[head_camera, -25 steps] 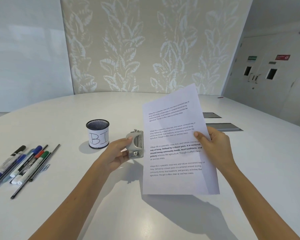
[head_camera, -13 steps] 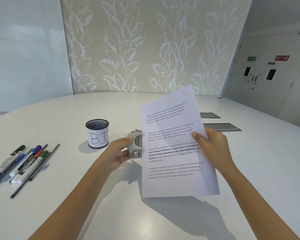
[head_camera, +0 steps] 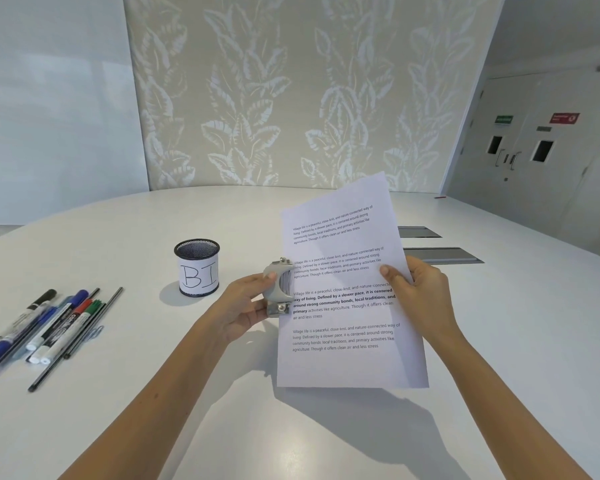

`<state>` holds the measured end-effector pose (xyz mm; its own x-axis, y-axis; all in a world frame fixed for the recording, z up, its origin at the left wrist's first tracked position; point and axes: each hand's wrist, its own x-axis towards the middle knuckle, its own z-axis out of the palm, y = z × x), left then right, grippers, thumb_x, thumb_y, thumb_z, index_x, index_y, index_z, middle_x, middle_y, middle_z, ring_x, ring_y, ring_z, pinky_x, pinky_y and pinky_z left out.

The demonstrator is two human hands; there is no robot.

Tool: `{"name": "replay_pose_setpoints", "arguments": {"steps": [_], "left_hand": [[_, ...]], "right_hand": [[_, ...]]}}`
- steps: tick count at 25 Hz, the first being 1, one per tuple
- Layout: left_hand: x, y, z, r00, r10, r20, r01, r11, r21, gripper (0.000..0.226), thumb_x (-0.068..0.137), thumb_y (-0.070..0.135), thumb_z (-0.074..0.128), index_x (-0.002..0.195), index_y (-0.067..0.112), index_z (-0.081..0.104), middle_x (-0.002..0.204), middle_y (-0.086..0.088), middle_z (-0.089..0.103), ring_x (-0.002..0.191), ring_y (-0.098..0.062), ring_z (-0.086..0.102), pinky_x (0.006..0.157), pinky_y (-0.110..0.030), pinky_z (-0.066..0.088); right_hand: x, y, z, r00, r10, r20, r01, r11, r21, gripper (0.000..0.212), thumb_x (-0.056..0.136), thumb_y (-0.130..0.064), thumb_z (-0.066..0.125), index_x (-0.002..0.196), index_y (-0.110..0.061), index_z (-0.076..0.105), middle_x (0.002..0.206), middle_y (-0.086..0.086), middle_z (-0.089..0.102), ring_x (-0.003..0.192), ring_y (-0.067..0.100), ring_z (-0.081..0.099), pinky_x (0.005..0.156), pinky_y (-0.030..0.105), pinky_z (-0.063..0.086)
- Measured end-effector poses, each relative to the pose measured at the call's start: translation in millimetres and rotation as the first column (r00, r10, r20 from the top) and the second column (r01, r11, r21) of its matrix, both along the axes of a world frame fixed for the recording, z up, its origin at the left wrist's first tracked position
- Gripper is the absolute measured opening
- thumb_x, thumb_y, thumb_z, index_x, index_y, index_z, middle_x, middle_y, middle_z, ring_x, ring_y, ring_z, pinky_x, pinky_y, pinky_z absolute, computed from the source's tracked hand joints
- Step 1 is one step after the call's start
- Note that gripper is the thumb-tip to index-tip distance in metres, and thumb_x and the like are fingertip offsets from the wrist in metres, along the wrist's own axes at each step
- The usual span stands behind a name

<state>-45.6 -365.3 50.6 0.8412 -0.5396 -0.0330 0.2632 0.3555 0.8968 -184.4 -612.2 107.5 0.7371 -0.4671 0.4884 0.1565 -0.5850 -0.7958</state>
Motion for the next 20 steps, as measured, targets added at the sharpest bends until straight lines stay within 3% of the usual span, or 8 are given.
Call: {"name": "replay_pose_setpoints", "arguments": {"steps": [2,5,10,12,16,20], "left_hand": [[-2.3,0.5,2.0,1.000,-0.003,-0.001,0.003,1.000,0.002,0.038,0.068,0.029,0.076,0.098,0.007,0.072,0.082,-0.004,0.075,0.065,-0.021,0.069,0.059,-0.025,0.058],[-6.0,1.8,4.4,1.000,-0.029,0.004,0.029,1.000,0.002,0.040,0.069,0.028,0.076,0.100,0.004,0.070,0.082,-0.007,0.074,0.063,-0.022,0.066,0.060,-0.027,0.058],[-9.4,2.7,4.4,0.997,-0.074,-0.018,0.074,0.997,-0.015,0.032,0.082,0.019,0.069,0.109,0.003,0.065,0.099,-0.014,0.072,0.082,-0.029,0.072,0.076,-0.037,0.061],[-11.1,2.1,5.0,0.997,-0.076,-0.032,0.076,0.997,-0.011,0.029,0.086,0.016,0.066,0.112,0.005,0.062,0.103,-0.015,0.069,0.083,-0.029,0.072,0.078,-0.037,0.060],[-15.1,0.8,7.7,0.996,-0.079,-0.043,0.079,0.997,0.005,0.028,0.085,0.016,0.068,0.110,0.008,0.059,0.100,-0.012,0.070,0.077,-0.024,0.073,0.065,-0.031,0.060],[-18.1,-0.3,9.4,0.997,-0.071,-0.042,0.072,0.997,0.022,0.044,0.073,0.021,0.074,0.111,0.008,0.057,0.100,-0.011,0.070,0.078,-0.025,0.073,0.063,-0.030,0.060]], "right_hand": [[-1.6,-1.9,-0.9,1.000,0.009,0.008,-0.010,1.000,0.020,0.010,0.089,-0.023,0.065,0.082,-0.029,0.069,0.075,0.001,0.073,0.070,0.027,0.067,0.061,0.034,0.052],[-2.5,-5.2,-3.7,0.999,0.039,0.012,-0.040,0.994,0.099,0.007,0.088,-0.022,0.066,0.086,-0.025,0.072,0.081,0.002,0.075,0.078,0.029,0.071,0.069,0.040,0.056],[-5.8,-10.4,-10.6,0.996,0.093,0.019,-0.095,0.973,0.208,0.007,0.088,-0.022,0.067,0.088,-0.020,0.074,0.086,0.005,0.077,0.082,0.034,0.072,0.075,0.048,0.057],[-7.4,-11.1,-13.4,0.995,0.097,0.025,-0.100,0.964,0.245,0.006,0.087,-0.022,0.068,0.085,-0.021,0.074,0.083,0.002,0.077,0.074,0.026,0.072,0.070,0.042,0.057],[-10.5,-11.3,-16.2,0.993,0.111,0.032,-0.115,0.948,0.297,0.009,0.087,-0.024,0.069,0.079,-0.025,0.073,0.074,-0.006,0.076,0.062,0.011,0.068,0.054,0.023,0.052],[-11.5,-12.6,-18.8,0.993,0.114,0.040,-0.121,0.936,0.331,0.007,0.086,-0.023,0.070,0.080,-0.022,0.073,0.072,-0.005,0.076,0.059,0.010,0.068,0.050,0.020,0.051]]}}
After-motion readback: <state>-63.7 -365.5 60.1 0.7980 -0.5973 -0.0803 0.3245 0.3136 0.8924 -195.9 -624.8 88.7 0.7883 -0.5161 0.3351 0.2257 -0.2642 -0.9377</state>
